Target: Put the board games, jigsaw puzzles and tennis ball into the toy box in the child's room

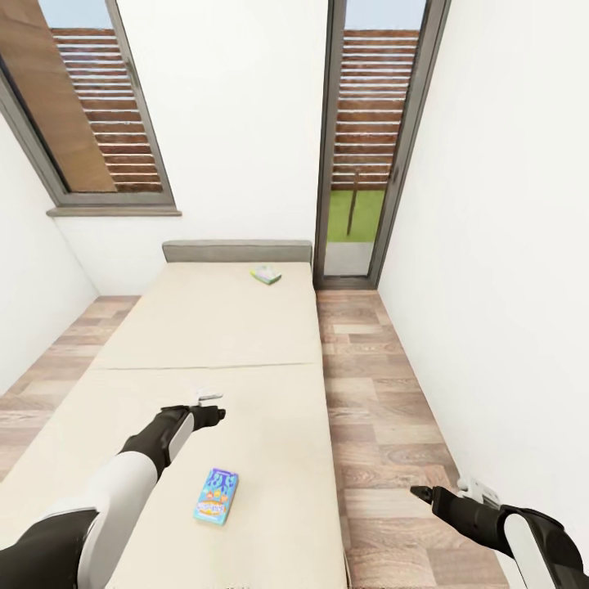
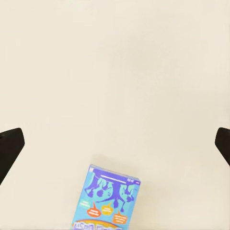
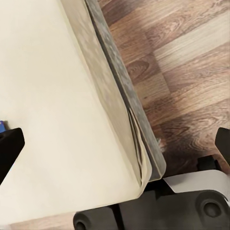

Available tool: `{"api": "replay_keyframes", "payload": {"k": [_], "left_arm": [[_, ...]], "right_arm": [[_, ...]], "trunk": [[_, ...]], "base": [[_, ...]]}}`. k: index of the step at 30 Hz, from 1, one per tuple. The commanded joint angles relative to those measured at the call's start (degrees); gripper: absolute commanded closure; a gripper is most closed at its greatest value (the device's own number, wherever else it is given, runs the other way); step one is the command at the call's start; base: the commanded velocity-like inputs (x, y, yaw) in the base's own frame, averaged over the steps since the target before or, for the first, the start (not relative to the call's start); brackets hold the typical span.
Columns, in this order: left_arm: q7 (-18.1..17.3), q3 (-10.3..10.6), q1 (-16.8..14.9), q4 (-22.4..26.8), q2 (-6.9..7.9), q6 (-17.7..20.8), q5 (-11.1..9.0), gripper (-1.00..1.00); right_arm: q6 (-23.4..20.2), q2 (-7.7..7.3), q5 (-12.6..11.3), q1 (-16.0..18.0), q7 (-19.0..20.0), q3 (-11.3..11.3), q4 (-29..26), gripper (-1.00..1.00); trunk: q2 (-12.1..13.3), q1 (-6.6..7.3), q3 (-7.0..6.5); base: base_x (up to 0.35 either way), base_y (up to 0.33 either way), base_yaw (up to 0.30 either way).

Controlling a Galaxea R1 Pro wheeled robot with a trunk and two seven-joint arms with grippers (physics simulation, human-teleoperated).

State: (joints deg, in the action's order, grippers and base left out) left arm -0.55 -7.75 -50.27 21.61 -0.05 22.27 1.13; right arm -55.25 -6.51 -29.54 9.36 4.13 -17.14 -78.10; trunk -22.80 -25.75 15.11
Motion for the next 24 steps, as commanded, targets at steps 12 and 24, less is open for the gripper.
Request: {"api": "replay_keyframes", "payload": {"k": [12,24], "left_arm": [[-0.1,-0.3,-1.9,0.2,0.17,1.9,0.0,-1.00],[-0.1,-0.3,-4.1,0.3,-0.08,4.7,0.1,-1.00]], "right_arm": [[-0.3,0.01,0.4,0.0,0.4,-0.1,0.0,-1.00],[-0.1,-1.22,0.3,0.2,0.4,-0.1,0.8,-1.00]], "trunk": [[-0.1,-0.03,1.23],[-0.1,-0.03,2.35]], "base": [[0.000,0.000,0.000],[0.000,0.000,0.000]]}}
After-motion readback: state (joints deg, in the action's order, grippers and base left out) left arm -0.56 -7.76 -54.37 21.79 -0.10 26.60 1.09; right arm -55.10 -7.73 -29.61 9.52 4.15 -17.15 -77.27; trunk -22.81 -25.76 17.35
